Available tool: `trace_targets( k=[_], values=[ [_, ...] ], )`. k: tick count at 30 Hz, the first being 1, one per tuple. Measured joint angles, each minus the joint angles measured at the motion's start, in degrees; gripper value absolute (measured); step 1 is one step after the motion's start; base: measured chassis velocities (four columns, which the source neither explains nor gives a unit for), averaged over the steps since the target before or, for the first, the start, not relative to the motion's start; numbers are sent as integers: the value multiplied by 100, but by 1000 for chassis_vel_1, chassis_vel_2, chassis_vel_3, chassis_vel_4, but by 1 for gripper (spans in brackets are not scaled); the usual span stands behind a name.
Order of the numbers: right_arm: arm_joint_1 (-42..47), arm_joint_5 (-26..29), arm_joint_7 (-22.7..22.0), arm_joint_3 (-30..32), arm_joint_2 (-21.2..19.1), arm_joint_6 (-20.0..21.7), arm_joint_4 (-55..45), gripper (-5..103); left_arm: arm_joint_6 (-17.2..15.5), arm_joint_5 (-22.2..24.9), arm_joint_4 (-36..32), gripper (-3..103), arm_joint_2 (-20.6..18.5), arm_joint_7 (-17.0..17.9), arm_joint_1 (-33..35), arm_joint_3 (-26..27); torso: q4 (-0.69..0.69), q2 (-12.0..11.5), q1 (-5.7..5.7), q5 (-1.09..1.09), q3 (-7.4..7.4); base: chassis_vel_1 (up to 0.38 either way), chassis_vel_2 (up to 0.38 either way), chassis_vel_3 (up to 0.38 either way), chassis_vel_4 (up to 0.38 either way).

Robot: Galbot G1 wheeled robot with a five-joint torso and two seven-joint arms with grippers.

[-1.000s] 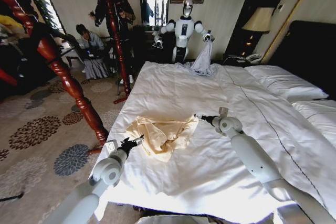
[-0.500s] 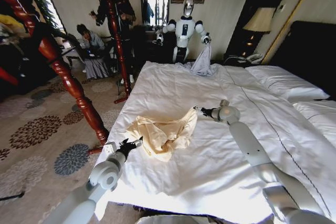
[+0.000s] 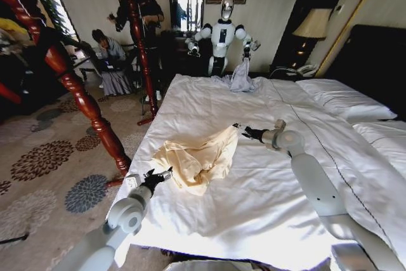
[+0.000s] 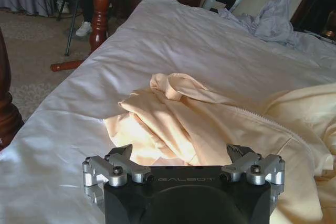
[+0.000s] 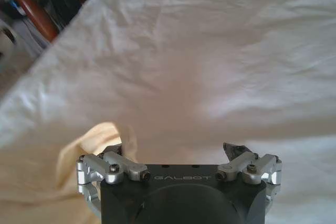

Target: Pick up the clothes from the bed and hang them on the clothes hanger.

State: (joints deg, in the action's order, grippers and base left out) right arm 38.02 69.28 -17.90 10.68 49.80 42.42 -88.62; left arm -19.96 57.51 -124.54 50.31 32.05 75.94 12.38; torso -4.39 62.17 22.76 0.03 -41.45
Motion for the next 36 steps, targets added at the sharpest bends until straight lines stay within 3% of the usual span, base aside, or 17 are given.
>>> trace_targets(
  k=[2, 6, 9, 13, 16, 19, 21, 22, 24, 27, 30, 33, 34, 36],
  values=[
    [325, -642, 140, -113, -191, 0, -117, 100, 2, -84, -30, 100, 9, -52, 72, 5, -9, 0, 1, -2, 0, 0, 0, 0, 0],
    [912, -784, 298, 132, -285, 0, -541, 100, 13, -174, -36, 100, 58, -105, 142, 2, -12, 0, 0, 1, 0, 0, 0, 0, 0],
    [1463, -992, 608, 473, -405, -26, -1077, 100, 20, -245, -41, 100, 95, -121, 207, -33, -6, 1, -1, -4, 1, 0, 0, 0, 0],
    [1628, -1191, 972, 626, -452, -652, -1205, 100, 21, -288, -71, 100, 115, -126, 260, -58, -8, 0, -1, -2, 1, 0, 0, 0, 0],
    [1482, -800, 1088, 704, -451, -858, -1250, 100, 22, -339, -110, 100, 115, -127, 312, -71, -6, 1, 0, -2, 0, 0, 0, 0, 0],
    [1380, -364, 1070, 726, -477, -789, -1321, 100, 22, -352, -164, 100, 105, -138, 375, -45, -6, 1, 0, -4, 0, 0, 0, 0, 0],
    [1171, 383, 803, 744, -451, -486, -1339, 100, 25, -411, -226, 100, 98, -176, 505, 28, -8, 1, 0, -3, 1, 0, 0, 0, 0],
    [1171, 383, 803, 744, -451, -486, -1339, 100, 25, -411, -226, 100, 98, -176, 505, 28, -8, 1, 0, -3, 1, 0, 0, 0, 0],
    [969, 885, 227, 671, -359, -156, -1238, 100, 44, -477, -247, 100, 109, -213, 610, 97, -4, 1, 0, -4, 0, 0, 0, 0, 0],
    [1066, 861, -15, 509, -404, -47, -1226, 100, 59, -540, -261, 100, 125, -231, 684, 138, -1, 0, 1, -2, -1, 0, 0, 0, 0],
    [1455, 431, 352, 549, -503, -31, -1435, 100, 71, -595, -286, 100, 144, -252, 725, 150, -11, 0, 1, -1, -1, 0, 0, 0, 0],
    [1707, -53, 1243, 781, -451, -937, -1661, 100, 78, -637, -274, 100, 173, -261, 735, 143, -10, 1, -1, -2, 1, 0, 0, 0, 0],
    [1707, -53, 1243, 781, -451, -937, -1661, 100, 78, -637, -274, 100, 173, -261, 735, 143, -10, 1, -1, -2, 1, 0, 0, 0, 0],
    [1545, 162, 1474, 809, -372, -1395, -1665, 100, 79, -648, -260, 100, 180, -261, 726, 123, -6, 0, 0, -3, 0, 0, 0, 0, 0]
  ],
)
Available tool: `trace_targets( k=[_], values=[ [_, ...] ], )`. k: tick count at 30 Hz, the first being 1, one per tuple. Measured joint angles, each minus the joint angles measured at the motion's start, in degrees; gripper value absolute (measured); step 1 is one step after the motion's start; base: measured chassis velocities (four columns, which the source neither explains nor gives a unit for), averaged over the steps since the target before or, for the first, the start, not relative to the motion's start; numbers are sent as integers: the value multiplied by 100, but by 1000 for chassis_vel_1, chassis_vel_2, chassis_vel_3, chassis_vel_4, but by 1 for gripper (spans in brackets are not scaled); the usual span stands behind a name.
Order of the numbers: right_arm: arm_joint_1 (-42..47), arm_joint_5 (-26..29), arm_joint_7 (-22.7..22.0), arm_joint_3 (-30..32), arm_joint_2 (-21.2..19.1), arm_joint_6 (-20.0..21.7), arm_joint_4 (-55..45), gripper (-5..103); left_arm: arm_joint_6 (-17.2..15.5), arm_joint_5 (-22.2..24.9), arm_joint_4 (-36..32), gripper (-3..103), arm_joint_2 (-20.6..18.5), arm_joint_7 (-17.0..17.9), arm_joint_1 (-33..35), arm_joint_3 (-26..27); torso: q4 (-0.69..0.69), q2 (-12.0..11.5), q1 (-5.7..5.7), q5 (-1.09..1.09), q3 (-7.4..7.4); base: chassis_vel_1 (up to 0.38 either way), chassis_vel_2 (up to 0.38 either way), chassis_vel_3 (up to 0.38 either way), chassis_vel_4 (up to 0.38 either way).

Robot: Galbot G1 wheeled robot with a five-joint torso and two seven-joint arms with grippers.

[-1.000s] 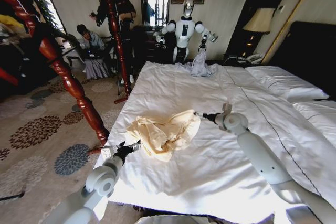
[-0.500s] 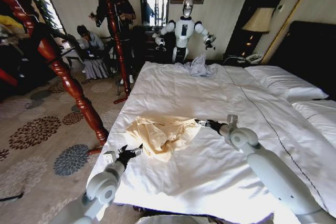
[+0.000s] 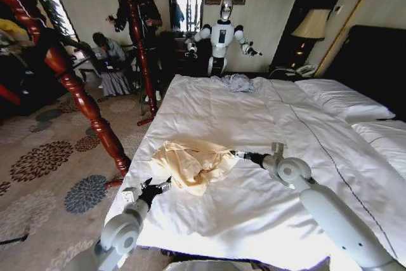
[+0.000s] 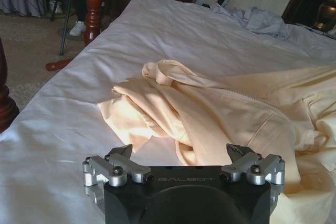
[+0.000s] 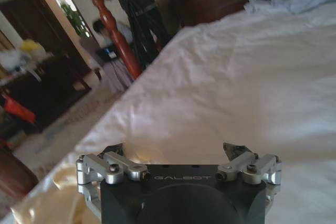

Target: Pick up the clothes from the bed and hang them on the clothes hanger.

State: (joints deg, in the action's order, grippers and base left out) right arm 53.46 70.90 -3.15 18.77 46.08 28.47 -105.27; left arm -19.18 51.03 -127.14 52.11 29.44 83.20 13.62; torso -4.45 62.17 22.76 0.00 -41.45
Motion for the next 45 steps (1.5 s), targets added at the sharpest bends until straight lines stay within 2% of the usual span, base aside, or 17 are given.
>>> trace_targets(
  k=[2, 4, 7, 11, 14, 15, 18, 20, 24, 26, 29, 30, 35, 36, 40, 41, 45],
  values=[
    [-382, 449, 45, 1, 123, -360, 132, 100, 0, -1, -17, 100, 9, 3, -1, -8, 0, 0, 0, -1, 0, 0, 0, 0, 0],
    [-561, 642, 13, -5, 183, -429, 215, 100, 0, -2, -28, 100, 9, 4, 4, -5, -1, 0, 0, 0, 0, 0, 0, 0, 0],
    [-1411, 1520, -289, -30, 460, -549, 725, 100, -1, -7, -83, 100, 1, 7, 68, 71, 1, 0, 0, -1, 0, 0, 0, 0, 0],
    [-1907, 1658, -678, -100, 614, -409, 1229, 100, -1, -7, -95, 100, -10, 8, 118, 166, 4, 0, 1, -2, 0, 0, 0, 0, 0],
    [-1719, 1068, -701, -123, 478, -227, 1322, 100, 6, -6, -99, 100, -29, 5, 124, 192, 2, 0, 1, 1, 0, 0, 0, 0, 0],
    [-1719, 1068, -701, -123, 478, -227, 1322, 100, 6, -6, -99, 100, -29, 5, 124, 192, 2, 0, 1, 1, 0, 0, 0, 0, 0],
    [-707, 268, -422, 249, 289, -244, 1038, 100, 14, -16, -29, 100, 11, 2, 114, 129, -7, 0, 0, 2, 0, 0, 0, 0, 0],
    [-459, 90, -359, 349, 275, -284, 967, 100, 14, -25, -3, 100, 25, 2, 111, 95, -7, 0, 0, 3, 0, 0, 0, 0, 0],
    [566, -753, -59, 928, 270, -542, 560, 100, 14, -59, 13, 100, 47, 2, 118, 11, 0, 0, 0, 0, 1, 0, 0, 0, 0],
    [678, -867, -32, 983, 282, -565, 525, 100, 14, -59, 6, 100, 44, 2, 129, 20, -1, 0, 0, 0, 1, 0, 0, 0, 0],
    [1339, -1805, 203, 1149, 339, -865, 481, 100, 13, -44, -55, 100, -13, 5, 184, 82, -2, 0, 0, 2, 1, 0, 0, 0, 0],
    [1339, -1805, 203, 1149, 339, -865, 481, 100, 13, -44, -55, 100, -13, 5, 184, 82, -2, 0, 0, 2, 1, 0, 0, 0, 0],
    [2086, -3886, 868, 1099, 320, -1807, 686, 100, 7, -75, -104, 100, -24, 10, 253, 79, -2, 0, -1, 2, 1, 0, 0, 0, 0],
    [2086, -3886, 868, 1099, 320, -1807, 686, 100, 7, -75, -104, 100, -24, 10, 253, 79, -2, 0, -1, 2, 1, 0, 0, 0, 0],
    [2277, -4699, 1294, 974, 266, -2564, 822, 100, 6, -112, -114, 100, -41, 9, 305, 80, -1, 0, -1, 0, 1, 0, 0, 0, 0],
    [2277, -4699, 1294, 974, 266, -2564, 822, 100, 6, -112, -114, 100, -41, 9, 305, 80, -1, 0, -1, 0, 1, 0, 0, 0, 0],
    [2094, -5783, 1546, 759, 29, -3350, 1007, 100, 1, -113, -111, 100, -34, 10, 285, 45, 1, 0, 0, 1, 0, 0, 0, 0, 0]
  ],
)
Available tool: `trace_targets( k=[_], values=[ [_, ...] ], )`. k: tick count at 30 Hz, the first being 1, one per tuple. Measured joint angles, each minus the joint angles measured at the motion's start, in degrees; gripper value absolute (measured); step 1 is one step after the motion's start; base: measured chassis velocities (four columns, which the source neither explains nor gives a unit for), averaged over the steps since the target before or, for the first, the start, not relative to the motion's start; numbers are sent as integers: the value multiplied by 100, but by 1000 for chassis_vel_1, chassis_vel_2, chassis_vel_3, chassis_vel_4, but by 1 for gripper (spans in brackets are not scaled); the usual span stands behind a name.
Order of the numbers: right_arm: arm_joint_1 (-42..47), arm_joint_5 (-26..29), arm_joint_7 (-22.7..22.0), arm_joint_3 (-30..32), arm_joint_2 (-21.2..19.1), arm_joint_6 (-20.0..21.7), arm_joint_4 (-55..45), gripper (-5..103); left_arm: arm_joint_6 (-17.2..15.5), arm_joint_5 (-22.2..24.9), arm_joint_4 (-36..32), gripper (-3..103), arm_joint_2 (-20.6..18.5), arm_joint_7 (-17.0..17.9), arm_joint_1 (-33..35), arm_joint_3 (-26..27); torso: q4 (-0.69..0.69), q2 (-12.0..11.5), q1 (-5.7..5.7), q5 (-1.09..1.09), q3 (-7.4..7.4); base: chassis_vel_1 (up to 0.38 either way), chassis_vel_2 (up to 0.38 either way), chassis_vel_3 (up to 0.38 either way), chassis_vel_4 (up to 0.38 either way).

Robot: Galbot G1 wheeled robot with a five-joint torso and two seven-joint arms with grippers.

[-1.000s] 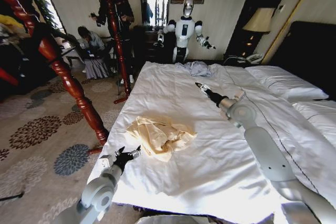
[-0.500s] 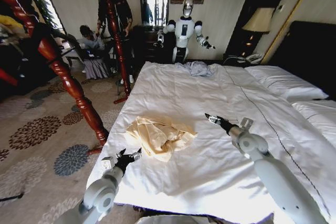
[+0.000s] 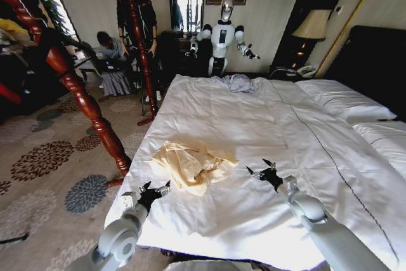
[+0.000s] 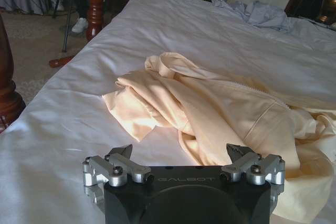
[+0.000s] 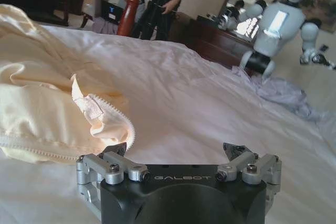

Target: Pick up the clothes from the bed and hang them on the clothes hanger.

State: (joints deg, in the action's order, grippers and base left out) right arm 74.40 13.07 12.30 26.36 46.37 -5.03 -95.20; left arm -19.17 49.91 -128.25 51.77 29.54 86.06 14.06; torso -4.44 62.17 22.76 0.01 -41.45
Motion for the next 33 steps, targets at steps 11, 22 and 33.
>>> trace_targets(
  k=[11, 22, 33],
  values=[
    [-288, -1640, 524, -501, -1128, -996, 84, 100, -2, -46, 103, 100, 104, -41, -12, -93, -2, 0, 0, -1, 0, 0, 0, 0, 0],
    [-1310, -2550, 941, -1266, -1507, -1489, 291, 100, 16, -107, 124, 100, 161, -81, 56, -95, -2, 0, 0, -1, -1, 0, 0, 0, 0],
    [-2354, -3202, 1140, -2242, -1434, -1859, 480, 96, 42, -137, 122, 100, 212, -111, 102, -29, -2, 0, 0, -1, -1, 0, 0, 0, 0]
  ],
)
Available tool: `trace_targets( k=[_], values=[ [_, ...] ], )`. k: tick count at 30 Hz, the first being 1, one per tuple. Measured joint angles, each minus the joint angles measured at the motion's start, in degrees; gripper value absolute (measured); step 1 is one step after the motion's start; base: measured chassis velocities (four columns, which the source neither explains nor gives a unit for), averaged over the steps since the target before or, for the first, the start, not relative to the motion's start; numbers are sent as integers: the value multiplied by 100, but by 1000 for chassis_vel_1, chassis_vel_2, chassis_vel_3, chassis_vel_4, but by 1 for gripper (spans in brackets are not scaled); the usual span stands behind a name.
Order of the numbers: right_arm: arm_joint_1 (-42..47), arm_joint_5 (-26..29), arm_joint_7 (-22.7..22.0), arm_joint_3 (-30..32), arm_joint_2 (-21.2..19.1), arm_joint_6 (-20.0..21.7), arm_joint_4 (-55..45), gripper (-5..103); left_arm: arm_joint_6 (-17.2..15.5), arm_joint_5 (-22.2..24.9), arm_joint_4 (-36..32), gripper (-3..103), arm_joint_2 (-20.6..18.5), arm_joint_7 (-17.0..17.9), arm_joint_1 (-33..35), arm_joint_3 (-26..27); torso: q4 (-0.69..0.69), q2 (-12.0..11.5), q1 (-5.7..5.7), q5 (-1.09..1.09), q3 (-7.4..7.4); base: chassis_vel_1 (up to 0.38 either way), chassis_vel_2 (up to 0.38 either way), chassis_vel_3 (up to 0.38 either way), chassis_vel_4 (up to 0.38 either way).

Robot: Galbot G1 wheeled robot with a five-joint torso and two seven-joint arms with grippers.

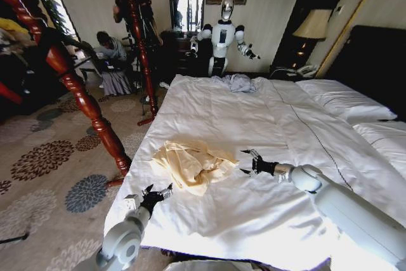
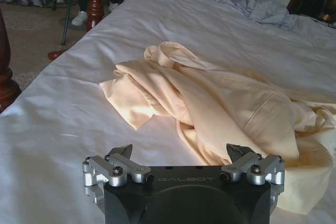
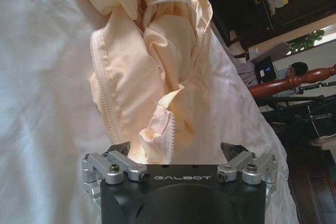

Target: Pick up the clothes from the bed and hang them on the clothes hanger.

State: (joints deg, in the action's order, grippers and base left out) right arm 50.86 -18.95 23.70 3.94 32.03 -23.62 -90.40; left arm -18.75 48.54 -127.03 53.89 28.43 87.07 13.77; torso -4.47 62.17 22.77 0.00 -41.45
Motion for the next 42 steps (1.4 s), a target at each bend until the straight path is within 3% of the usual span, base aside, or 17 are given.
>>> trace_targets(
  k=[1, 4, 6, 10, 12, 16, 24, 25, 26, 36, 42],
  values=[
    [0, 0, 0, 0, 0, 0, 0, 96, 0, 0, 0, 100, 0, 0, 0, 0, 0, 0, 0, 0, 0, 0, 0, 0, 0],
    [-38, -80, -9, -7, 28, -92, 66, 80, 6, -7, 9, 100, 41, -8, -7, -7, 0, 0, 0, 0, 0, 0, 0, 0, 0],
    [-48, -93, -12, -7, 36, -118, 83, 80, 6, -13, 22, 100, 56, -9, -8, -17, -1, 0, 0, 0, 0, 0, 0, 0, 0],
    [-124, -129, -20, -75, 58, -176, 114, 58, 8, -38, 59, 100, 81, -25, -9, -48, 0, 0, 0, 0, 0, 0, 0, 0, 0],
    [-139, -138, -23, -88, 69, -186, 136, 58, 9, -40, 61, 100, 81, -26, -11, -48, 1, 0, 0, 0, 0, 0, 0, 0, 0],
    [-153, -141, -30, -117, 70, -227, 242, 36, 14, -39, 59, 100, 65, -29, -12, -23, 0, 0, 0, 1, 0, 0, 0, 0, 0],
    [-124, -128, -35, -135, 29, -282, 231, 15, 21, -39, 65, 100, 63, -32, -7, -21, 0, 0, 0, 0, 0, 0, 0, 0, 0],
    [-103, -115, -36, -135, 16, -284, 212, 4, 22, -39, 62, 100, 63, -32, -7, -29, 0, 0, 0, 0, 0, 0, 0, 0, 0],
    [-83, -112, -37, -130, 3, -290, 201, 2, 22, -39, 59, 100, 63, -32, -8, -33, 0, 0, 0, 0, 0, 0, 0, 0, 0],
    [170, -57, -70, 55, -58, -297, 76, 0, -3, 22, -12, 100, -42, -11, -130, -85, 1, 0, 0, 0, 0, 0, 0, 0, 0],
    [424, 107, -115, 306, -201, -178, -118, 0, -122, 662, -102, 100, -179, 270, -545, -142, 2, 0, 0, 0, 0, 0, 0, 0, 0]
  ],
)
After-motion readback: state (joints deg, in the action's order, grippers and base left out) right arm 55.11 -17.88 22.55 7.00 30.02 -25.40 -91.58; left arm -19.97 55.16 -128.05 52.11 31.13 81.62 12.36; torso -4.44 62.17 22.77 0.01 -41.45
